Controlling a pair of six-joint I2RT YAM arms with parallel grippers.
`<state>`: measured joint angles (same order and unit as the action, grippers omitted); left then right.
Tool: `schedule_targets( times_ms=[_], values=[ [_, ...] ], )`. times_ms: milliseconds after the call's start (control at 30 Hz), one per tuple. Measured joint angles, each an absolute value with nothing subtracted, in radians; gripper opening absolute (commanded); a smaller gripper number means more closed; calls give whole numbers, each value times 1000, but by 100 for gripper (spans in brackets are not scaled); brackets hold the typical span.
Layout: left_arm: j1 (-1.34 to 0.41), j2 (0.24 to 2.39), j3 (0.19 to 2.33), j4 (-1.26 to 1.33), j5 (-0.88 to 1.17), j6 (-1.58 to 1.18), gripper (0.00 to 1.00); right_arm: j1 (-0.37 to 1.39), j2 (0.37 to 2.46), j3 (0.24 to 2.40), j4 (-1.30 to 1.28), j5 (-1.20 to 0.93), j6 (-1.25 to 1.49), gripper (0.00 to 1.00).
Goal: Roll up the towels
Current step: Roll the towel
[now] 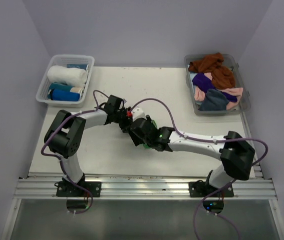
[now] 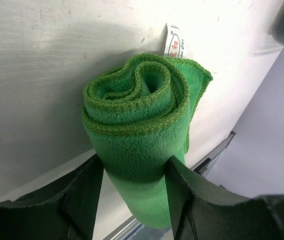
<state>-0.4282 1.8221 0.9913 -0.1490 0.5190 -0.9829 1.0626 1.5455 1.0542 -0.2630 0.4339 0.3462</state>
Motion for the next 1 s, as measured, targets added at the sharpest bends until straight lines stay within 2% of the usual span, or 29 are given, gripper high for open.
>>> schedule_targets(
  times_ms=[233,333,467,567,600,700,800,1000],
  values=[
    [-428,1827,1002,-159,519,-983,54,1164,1728,1098,-289,616,204,65],
    [-429,1831,1007,-163,518,-983,54,1168,1782,1100,-286,676,181,54],
    [-429,1831,1008,-166,515,-983,55,1169,1848,1110,-284,770,177,31],
    [-429,1831,1008,-166,511,-984,62,1172,1860,1113,-279,804,183,14],
    [-429,1831,1008,-165,511,-983,70,1171,1860,1113,-277,807,185,11],
    [-427,1830,1005,-160,515,-983,84,1156,1848,1101,-258,787,188,9],
    [-424,1819,996,-156,521,-984,90,1112,1784,1042,-196,694,187,8],
    [-414,1772,979,-142,538,-985,94,967,1638,928,-86,440,229,11]
  ],
)
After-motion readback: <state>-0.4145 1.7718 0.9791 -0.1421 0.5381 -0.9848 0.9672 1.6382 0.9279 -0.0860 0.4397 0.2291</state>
